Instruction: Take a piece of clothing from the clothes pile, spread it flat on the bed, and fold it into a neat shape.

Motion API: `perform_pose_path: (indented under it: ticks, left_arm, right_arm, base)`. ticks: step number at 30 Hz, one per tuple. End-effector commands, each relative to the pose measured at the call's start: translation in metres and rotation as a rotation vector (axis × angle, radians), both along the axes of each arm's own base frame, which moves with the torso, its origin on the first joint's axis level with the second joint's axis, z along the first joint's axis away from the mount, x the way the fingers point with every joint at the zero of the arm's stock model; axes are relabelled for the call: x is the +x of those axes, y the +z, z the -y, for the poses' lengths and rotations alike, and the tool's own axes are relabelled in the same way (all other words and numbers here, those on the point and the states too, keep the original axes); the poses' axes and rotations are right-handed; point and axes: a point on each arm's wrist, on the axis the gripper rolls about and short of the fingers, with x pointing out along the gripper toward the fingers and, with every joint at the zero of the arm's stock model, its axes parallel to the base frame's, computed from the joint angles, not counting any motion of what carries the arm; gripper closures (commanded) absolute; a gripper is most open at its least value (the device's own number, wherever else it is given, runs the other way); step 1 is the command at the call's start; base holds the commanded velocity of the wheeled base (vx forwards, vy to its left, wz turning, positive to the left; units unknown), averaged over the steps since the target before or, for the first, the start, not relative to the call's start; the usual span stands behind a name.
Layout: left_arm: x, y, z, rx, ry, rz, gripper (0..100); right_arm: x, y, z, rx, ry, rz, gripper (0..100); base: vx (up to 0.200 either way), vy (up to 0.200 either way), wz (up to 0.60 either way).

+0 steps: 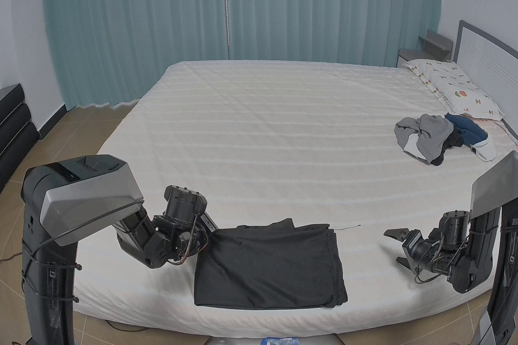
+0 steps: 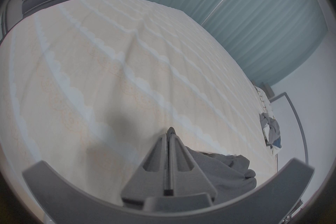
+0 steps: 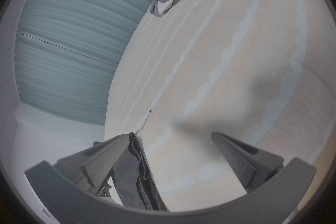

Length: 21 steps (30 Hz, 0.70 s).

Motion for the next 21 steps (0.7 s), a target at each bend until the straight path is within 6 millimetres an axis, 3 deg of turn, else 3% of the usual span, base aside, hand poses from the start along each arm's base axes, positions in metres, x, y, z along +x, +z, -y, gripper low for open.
perform_pose_path:
  ticks: [1,10,11,19,21]
  left_arm:
    - [0.002,0.001,-0.004,-0.003,0.019,0.003,100]
    - [0.001,0.001,-0.006,-0.004,0.026,0.000,100]
    - [0.001,0.001,-0.006,-0.005,0.027,-0.001,0]
    - [-0.001,0.022,-0.019,-0.036,0.045,0.033,0]
    - [-0.005,0.046,-0.026,-0.070,0.036,0.088,0]
  right_arm:
    - [0.001,0.001,0.000,0.001,0.001,0.014,0]
    - [0.001,0.002,0.000,0.001,0.000,0.015,0]
    - [0.001,0.002,0.000,0.001,0.000,0.015,0]
    - [0.003,0.016,0.000,-0.035,-0.011,0.083,0]
    - [0.002,0.033,-0.001,-0.131,-0.034,0.160,0]
  base:
    - [0.000,0.000,0.00]
    - [0.000,0.000,0.00]
    - [0.000,0.000,0.00]
    - [0.000,0.000,0.00]
    - [0.000,0.000,0.00]
